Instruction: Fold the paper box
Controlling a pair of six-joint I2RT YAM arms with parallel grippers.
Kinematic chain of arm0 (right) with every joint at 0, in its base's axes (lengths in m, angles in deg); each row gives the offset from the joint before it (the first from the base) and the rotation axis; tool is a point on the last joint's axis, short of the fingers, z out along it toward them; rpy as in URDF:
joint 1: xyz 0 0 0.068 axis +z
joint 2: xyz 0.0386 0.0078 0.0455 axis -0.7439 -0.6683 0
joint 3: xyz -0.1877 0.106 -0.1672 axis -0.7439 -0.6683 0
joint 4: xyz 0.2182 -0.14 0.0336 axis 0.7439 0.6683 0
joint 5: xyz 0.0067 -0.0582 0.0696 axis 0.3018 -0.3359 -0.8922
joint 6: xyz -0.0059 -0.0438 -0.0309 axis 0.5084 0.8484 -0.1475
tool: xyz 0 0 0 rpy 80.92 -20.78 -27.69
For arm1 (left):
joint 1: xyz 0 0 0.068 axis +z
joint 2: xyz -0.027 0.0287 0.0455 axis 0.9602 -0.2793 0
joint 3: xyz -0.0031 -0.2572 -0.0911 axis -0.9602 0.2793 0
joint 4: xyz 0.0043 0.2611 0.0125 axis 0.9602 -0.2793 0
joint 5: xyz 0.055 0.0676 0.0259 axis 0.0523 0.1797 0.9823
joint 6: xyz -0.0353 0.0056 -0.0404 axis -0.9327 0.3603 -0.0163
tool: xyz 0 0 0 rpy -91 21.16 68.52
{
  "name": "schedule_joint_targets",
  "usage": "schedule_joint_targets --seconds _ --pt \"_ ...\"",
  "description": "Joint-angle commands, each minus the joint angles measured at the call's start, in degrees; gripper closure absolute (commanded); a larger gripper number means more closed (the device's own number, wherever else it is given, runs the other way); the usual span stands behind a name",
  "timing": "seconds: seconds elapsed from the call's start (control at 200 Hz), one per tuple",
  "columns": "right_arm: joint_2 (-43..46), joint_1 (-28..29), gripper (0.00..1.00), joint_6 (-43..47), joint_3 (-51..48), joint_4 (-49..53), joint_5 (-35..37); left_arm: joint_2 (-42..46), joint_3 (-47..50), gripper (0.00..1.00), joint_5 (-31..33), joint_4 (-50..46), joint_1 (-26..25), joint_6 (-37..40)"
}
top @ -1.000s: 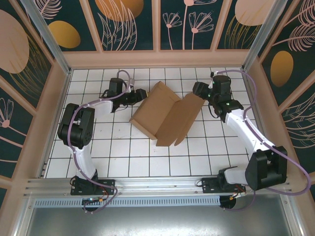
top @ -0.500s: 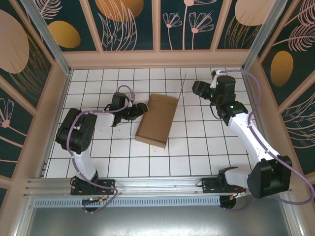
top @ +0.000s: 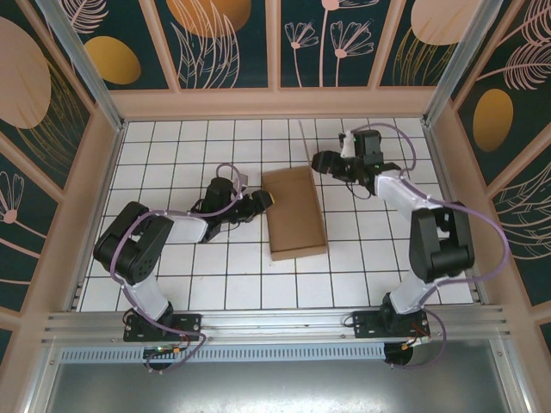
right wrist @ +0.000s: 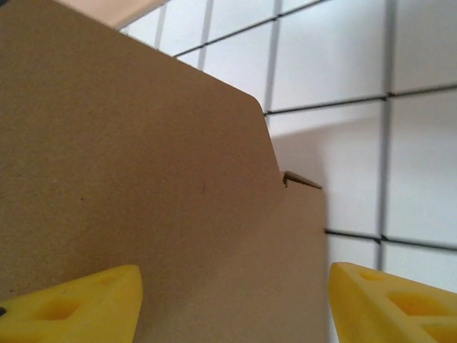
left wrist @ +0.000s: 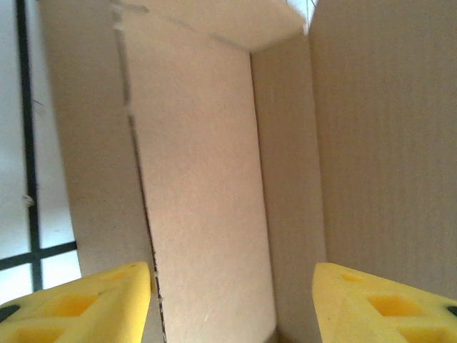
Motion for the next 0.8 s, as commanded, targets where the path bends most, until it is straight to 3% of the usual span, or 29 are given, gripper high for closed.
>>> schedule_joint_targets --seconds 0.0,0.12,0.255,0.4,0.581,0.716,0.796 --pt "-6.6 1.2 0.31 2.6 8.2 1.3 -11.4 1.8 2.6 0.36 2.1 4.7 -0.7 -1.1" --pt "-9.2 1.6 0.31 7.5 15.5 8.0 -7.4 9.9 3.8 0.28 5.9 -1.9 -0.7 3.9" --pt "-5.0 0.4 0.30 9.3 19.5 11.8 1.5 19.4 1.5 0.29 16.5 -17.5 -0.7 14.7" --pt "0.1 0.5 0.30 14.1 23.2 17.8 11.3 21.2 -5.4 0.28 24.7 -28.2 0.3 22.0" --pt "6.9 1.0 0.29 17.6 21.1 18.3 10.9 16.0 -10.6 0.30 23.2 -28.8 5.5 23.0" --pt "12.0 5.8 0.25 30.0 15.0 15.2 9.9 9.9 -15.8 0.33 19.8 -31.8 8.4 26.6" --pt "9.0 7.8 0.25 34.0 19.4 21.9 11.3 8.5 -16.8 0.35 16.0 -31.3 8.3 25.1"
